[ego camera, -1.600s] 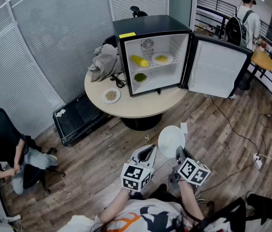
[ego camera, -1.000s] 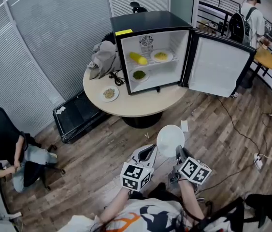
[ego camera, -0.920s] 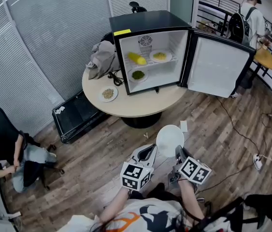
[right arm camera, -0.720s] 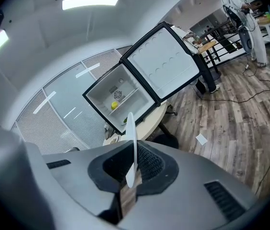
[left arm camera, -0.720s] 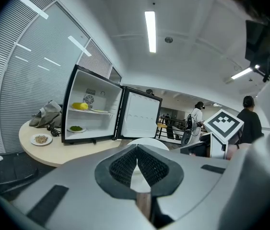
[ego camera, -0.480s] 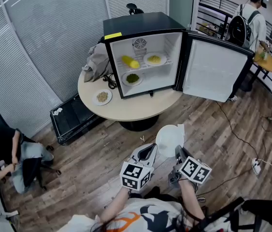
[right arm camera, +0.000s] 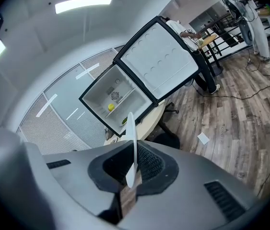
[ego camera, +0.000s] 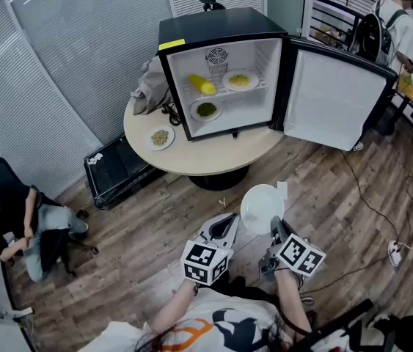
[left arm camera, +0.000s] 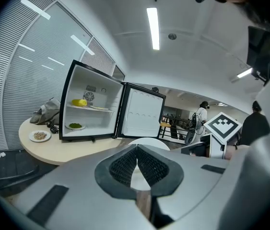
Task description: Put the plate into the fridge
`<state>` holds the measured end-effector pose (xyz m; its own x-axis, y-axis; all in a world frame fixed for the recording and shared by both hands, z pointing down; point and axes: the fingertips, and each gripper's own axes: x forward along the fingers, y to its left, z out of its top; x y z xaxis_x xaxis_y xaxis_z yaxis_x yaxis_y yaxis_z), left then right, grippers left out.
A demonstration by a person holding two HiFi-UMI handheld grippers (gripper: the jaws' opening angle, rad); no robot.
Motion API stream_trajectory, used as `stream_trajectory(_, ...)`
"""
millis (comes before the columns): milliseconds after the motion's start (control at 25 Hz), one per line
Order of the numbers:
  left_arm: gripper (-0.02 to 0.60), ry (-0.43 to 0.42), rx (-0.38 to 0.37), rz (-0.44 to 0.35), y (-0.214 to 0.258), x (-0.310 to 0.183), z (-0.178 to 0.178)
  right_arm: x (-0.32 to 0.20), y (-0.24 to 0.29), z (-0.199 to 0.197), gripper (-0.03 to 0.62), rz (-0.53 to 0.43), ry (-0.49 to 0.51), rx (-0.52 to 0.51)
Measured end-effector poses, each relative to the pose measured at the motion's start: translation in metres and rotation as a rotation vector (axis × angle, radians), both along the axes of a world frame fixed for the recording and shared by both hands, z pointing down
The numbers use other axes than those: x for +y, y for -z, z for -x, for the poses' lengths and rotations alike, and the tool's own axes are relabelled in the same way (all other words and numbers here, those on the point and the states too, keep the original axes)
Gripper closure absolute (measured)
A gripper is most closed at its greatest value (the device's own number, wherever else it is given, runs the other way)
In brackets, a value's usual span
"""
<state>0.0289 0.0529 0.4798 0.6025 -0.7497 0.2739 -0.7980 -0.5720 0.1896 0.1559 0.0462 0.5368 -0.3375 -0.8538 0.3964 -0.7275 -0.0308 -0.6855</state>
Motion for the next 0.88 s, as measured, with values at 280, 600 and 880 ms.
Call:
stream_trajectory(280, 0.571, 0.001, -0.025, -0.004, -0.006, -0.018, 0.005, -0.019, -0.005, 0.003, 0.571, 0.007, 0.002, -0.007)
stream_trajectory(600, 0.571, -0.006, -0.009, -0.009, -0.006, -0.074, 0.019, -0.074, -0.002, 0.018, 0.571, 0.002, -0.007, -0.008)
stream_trajectory(880, 0.571, -0.018, 0.002, -0.021, -0.001, -0.149, 0.036, -0.133, -0.002, 0.036, 0.571, 0.020, -0.019, 0.000)
